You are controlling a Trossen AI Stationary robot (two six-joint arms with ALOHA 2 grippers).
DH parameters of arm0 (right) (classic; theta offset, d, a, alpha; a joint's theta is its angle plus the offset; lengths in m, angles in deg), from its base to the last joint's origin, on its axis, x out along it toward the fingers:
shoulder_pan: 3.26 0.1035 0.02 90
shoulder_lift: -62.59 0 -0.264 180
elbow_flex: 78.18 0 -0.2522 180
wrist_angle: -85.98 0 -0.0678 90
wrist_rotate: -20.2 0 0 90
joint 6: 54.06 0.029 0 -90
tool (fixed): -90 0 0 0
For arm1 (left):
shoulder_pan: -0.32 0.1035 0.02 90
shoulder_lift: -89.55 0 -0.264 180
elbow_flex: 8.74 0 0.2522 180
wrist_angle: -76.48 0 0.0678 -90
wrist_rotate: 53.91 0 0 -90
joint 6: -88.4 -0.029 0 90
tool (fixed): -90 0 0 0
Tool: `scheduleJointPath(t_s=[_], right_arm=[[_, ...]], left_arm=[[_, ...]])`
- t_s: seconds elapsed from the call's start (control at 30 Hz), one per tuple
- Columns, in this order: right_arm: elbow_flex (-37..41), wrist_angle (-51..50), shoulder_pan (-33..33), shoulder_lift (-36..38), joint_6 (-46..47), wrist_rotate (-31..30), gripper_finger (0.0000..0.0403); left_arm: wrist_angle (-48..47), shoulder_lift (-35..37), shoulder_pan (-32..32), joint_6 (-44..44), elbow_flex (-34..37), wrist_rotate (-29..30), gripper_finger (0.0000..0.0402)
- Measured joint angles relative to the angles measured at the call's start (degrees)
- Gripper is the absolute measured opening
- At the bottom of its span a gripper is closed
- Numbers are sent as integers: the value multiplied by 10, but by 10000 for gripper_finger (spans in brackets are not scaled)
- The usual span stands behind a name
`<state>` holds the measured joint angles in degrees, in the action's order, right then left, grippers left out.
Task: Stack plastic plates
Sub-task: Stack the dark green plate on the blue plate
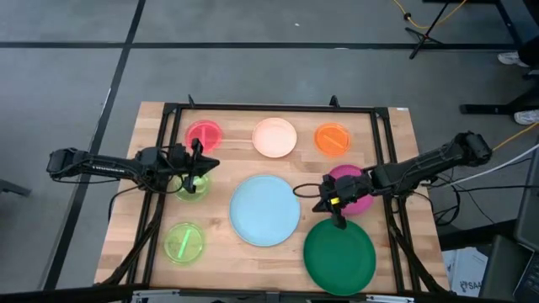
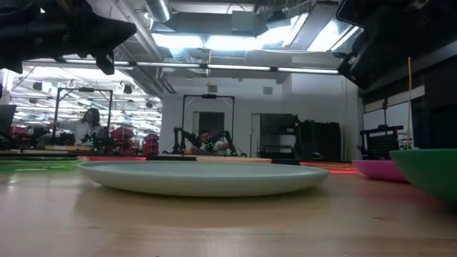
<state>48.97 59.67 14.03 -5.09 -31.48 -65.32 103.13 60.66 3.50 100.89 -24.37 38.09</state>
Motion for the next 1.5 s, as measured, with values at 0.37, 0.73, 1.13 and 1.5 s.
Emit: scheduleJointPath(t_s=[0.37,0.73,1.13,1.5], right_arm=[[-3,-54,80,-43,59,-51,31],[-3,-145,86,-49,78,-59,186],[1,-151,86,-72,36,-64,187],[4,-111,86,-138,25,-34,183]], left_arm=[[9,0,0,-9,0,1,11],[7,0,0,-11,0,0,11],[25,0,0,-6,0,0,11],[31,0,0,-6,0,5,11]])
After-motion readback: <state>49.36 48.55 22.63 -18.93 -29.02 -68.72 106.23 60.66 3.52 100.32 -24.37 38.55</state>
